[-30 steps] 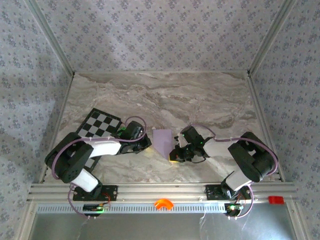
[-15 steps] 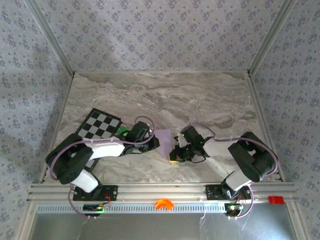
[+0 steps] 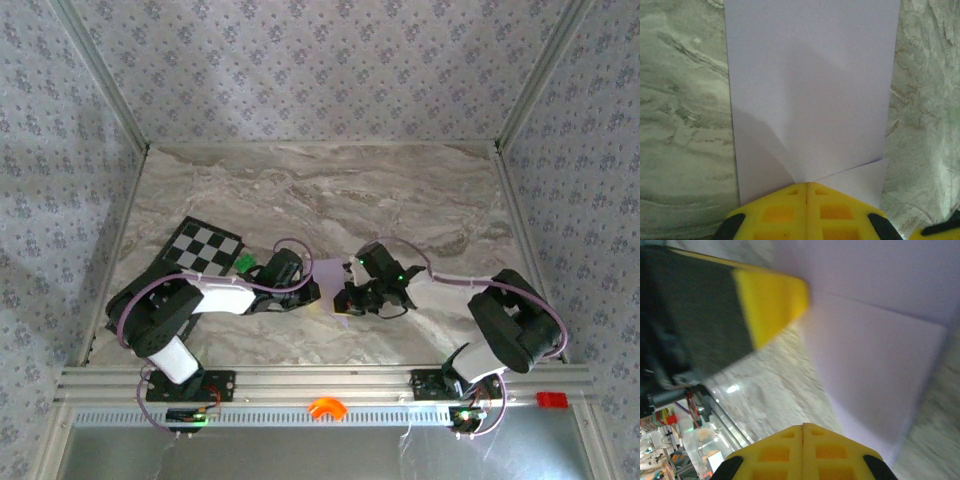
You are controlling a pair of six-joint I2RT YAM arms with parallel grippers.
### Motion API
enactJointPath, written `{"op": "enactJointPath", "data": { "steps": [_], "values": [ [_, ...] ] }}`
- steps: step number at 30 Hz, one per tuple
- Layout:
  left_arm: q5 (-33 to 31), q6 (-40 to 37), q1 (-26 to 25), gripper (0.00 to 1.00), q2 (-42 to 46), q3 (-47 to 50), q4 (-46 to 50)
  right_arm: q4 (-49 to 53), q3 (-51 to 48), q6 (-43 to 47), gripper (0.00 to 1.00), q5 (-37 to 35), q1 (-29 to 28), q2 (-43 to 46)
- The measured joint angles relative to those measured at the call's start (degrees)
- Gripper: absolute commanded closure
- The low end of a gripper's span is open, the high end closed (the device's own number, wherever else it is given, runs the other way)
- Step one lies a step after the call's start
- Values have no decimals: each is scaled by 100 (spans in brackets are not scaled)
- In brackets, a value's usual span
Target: Fold a paper plane with a square sheet of paper (pick it up from the middle)
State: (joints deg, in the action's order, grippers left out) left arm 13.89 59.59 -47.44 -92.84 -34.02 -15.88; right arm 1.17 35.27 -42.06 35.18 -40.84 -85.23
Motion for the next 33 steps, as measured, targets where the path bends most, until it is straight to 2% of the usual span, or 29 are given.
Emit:
{"op": "enactJointPath", "data": {
  "steps": [7, 9, 12, 18, 22, 25, 30, 33],
  "values": [
    [-24, 0, -20, 97, 0, 0, -2, -507, 186, -240, 97, -197, -175, -911],
    [-35, 2, -22, 97, 0, 0, -4, -656, 103, -264, 96, -149, -146, -896],
    [-63, 9, -22, 97, 0, 4, -9, -789, -155, -271, 94, -205, -157, -673],
    [-87, 114, -31, 98, 2, 74, -133, -437, -885, -168, 92, -282, -138, 219],
    [-94, 249, -33, 97, 7, 155, -293, -363, -1351, -96, 90, -190, 66, 748],
    [-160, 396, -90, 97, 20, 197, -374, -79, -1475, -33, 83, -201, 229, 1130],
    [-544, 721, -323, 95, 120, 236, -352, 350, -1423, 190, 62, -570, 387, 2017],
    [-717, 868, -479, 91, 238, 269, -221, 439, -1388, 302, 57, -935, 490, 2347]
  ]
}}
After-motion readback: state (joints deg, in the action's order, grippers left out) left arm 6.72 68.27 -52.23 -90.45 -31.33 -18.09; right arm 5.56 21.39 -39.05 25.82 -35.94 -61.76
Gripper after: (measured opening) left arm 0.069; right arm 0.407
